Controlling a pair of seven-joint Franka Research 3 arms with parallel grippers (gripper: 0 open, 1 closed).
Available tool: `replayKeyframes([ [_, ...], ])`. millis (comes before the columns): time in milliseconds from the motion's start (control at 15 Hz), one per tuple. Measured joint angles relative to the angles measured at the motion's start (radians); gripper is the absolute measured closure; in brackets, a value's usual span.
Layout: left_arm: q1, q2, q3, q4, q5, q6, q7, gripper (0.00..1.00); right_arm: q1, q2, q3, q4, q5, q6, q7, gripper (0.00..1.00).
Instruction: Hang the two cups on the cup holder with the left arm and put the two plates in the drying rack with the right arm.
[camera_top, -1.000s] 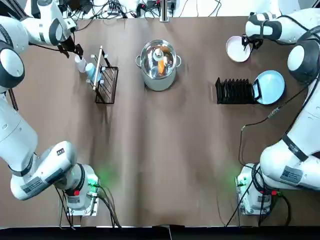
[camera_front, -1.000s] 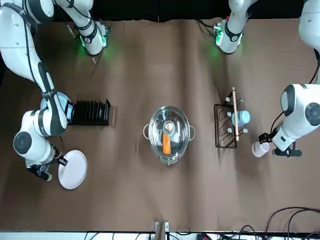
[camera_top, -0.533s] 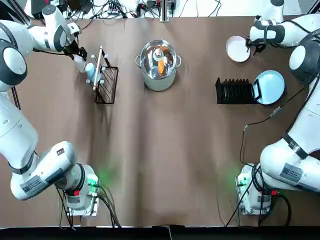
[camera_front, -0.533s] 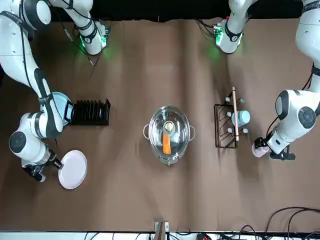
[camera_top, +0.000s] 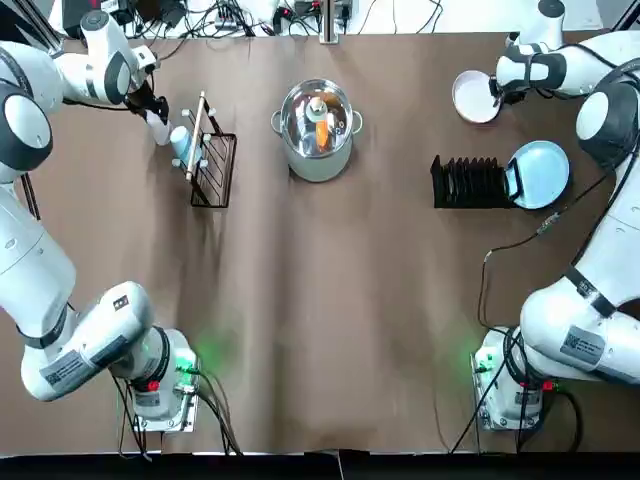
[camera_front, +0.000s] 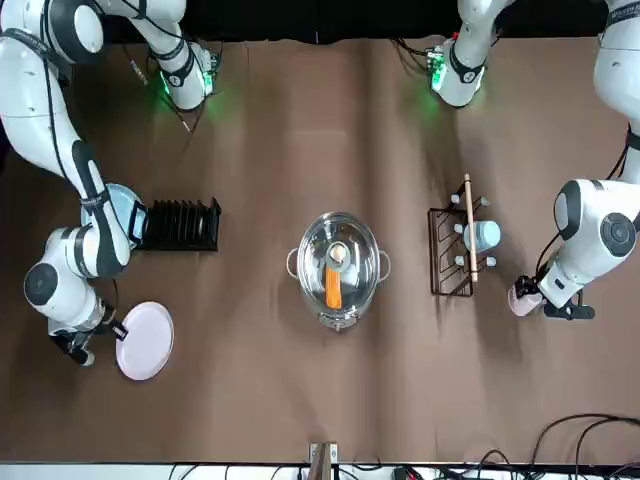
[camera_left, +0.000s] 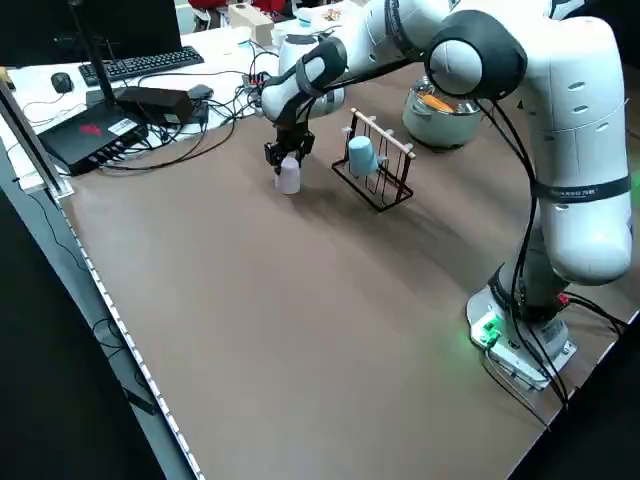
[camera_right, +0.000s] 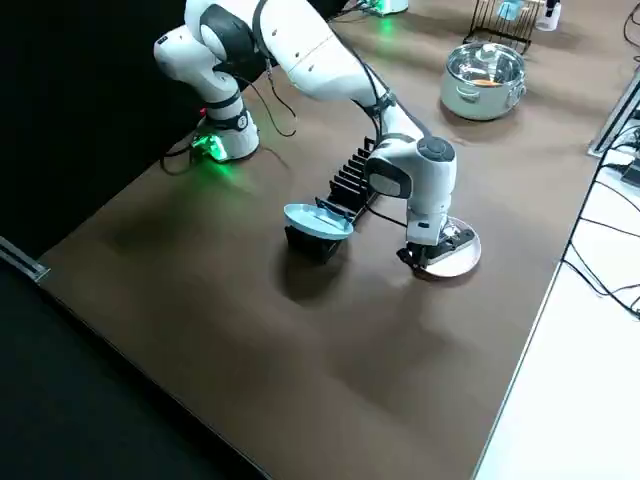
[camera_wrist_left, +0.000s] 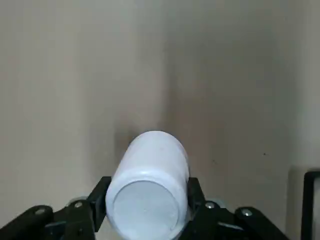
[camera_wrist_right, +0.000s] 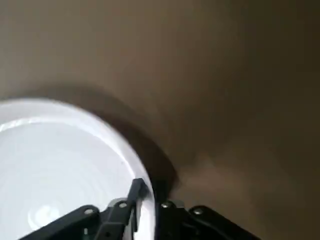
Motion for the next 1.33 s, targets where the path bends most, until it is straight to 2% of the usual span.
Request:
replayKeyframes([
  [67, 0.000, 0.000, 0.000, 0.001, 0.000, 0.000, -0.002, 0.34, 0.000, -0.004, 0.001, 0.000, 0.001, 0.000, 0.000, 0.93],
  [200, 0.000, -0.001, -0.003, 0.009, 0.000, 0.001, -0.019, 0.34, 0.000, -0.013, 0.007, 0.001, 0.002, -0.016, 0.000, 0.93],
  [267, 0.000, -0.021, -0.011, 0.028, 0.000, -0.015, -0.092, 0.34, 0.001, -0.016, 0.019, 0.012, 0.002, -0.061, 0.000, 0.93],
  [467, 0.002, -0.118, -0.054, 0.052, -0.025, -0.171, -0.263, 0.34, 0.001, -0.054, 0.052, 0.031, 0.002, -0.145, -0.030, 0.93],
  [733, 0.001, -0.296, -0.096, 0.053, -0.242, -0.349, -0.433, 0.34, 0.002, -0.178, 0.088, 0.042, 0.002, -0.384, -0.185, 0.97],
  [933, 0.000, -0.379, -0.104, 0.044, -0.336, -0.468, -0.596, 0.34, 0.002, -0.280, 0.097, 0.042, 0.002, -0.568, -0.324, 0.97],
  [1133, -0.005, -0.390, -0.142, 0.029, -0.352, -0.490, -0.789, 0.34, -0.013, -0.352, 0.091, 0.034, -0.001, -0.707, -0.534, 0.97],
  [1333, -0.021, -0.380, -0.151, 0.013, -0.352, -0.472, -0.942, 0.34, -0.074, -0.400, 0.083, -0.009, -0.017, -0.724, -0.724, 0.97],
])
